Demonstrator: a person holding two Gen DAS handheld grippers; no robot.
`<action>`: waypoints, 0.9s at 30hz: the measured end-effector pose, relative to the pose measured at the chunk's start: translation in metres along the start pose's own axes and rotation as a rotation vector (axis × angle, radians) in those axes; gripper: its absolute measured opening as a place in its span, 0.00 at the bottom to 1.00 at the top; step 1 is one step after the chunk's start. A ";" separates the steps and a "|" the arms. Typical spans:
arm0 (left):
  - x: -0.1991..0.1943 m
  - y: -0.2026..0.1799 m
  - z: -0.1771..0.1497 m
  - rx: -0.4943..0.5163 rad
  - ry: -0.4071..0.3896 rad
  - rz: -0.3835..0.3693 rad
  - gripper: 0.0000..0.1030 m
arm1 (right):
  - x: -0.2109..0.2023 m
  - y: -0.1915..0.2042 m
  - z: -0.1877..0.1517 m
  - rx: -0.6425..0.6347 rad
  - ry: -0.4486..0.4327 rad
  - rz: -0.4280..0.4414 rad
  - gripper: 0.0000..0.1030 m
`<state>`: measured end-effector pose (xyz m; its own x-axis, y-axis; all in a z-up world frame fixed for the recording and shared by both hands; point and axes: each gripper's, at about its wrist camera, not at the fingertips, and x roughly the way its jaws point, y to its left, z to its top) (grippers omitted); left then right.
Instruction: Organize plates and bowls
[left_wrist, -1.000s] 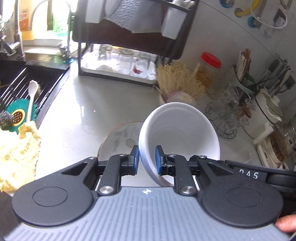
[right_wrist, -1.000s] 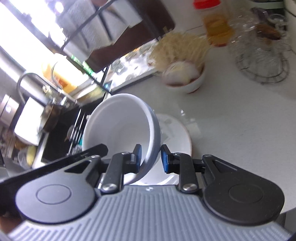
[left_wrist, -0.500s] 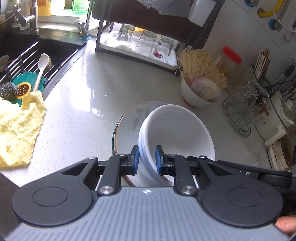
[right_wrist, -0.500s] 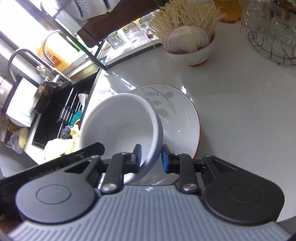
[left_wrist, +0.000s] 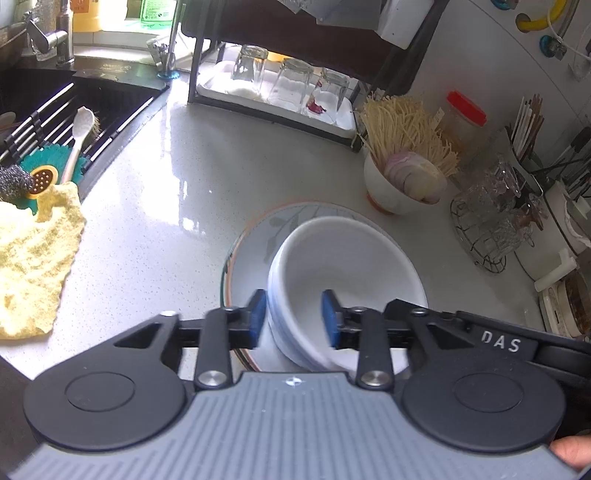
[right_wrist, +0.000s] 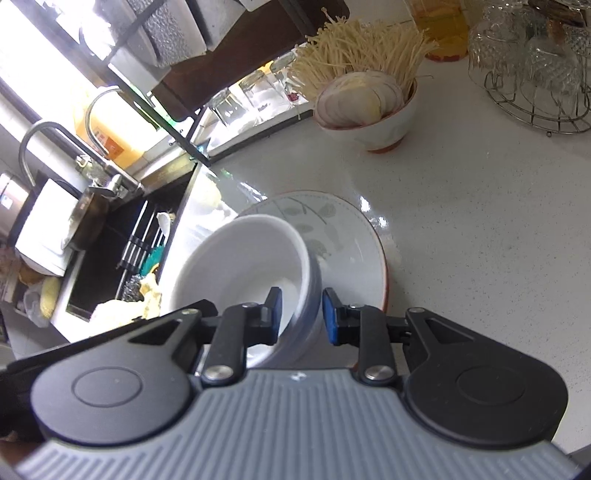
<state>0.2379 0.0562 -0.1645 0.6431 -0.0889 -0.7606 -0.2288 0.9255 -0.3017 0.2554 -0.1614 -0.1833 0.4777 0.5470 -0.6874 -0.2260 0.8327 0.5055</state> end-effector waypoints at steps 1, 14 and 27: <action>-0.003 0.000 0.002 0.006 -0.013 0.002 0.50 | -0.002 0.001 0.001 -0.007 -0.009 -0.005 0.27; -0.106 -0.034 0.043 0.144 -0.130 -0.023 0.50 | -0.081 0.032 0.040 -0.097 -0.162 0.044 0.27; -0.193 -0.061 0.018 0.208 -0.229 -0.038 0.50 | -0.169 0.064 0.025 -0.202 -0.272 0.066 0.27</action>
<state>0.1409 0.0237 0.0116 0.8017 -0.0619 -0.5946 -0.0617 0.9807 -0.1853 0.1813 -0.2029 -0.0221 0.6590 0.5797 -0.4792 -0.4145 0.8116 0.4118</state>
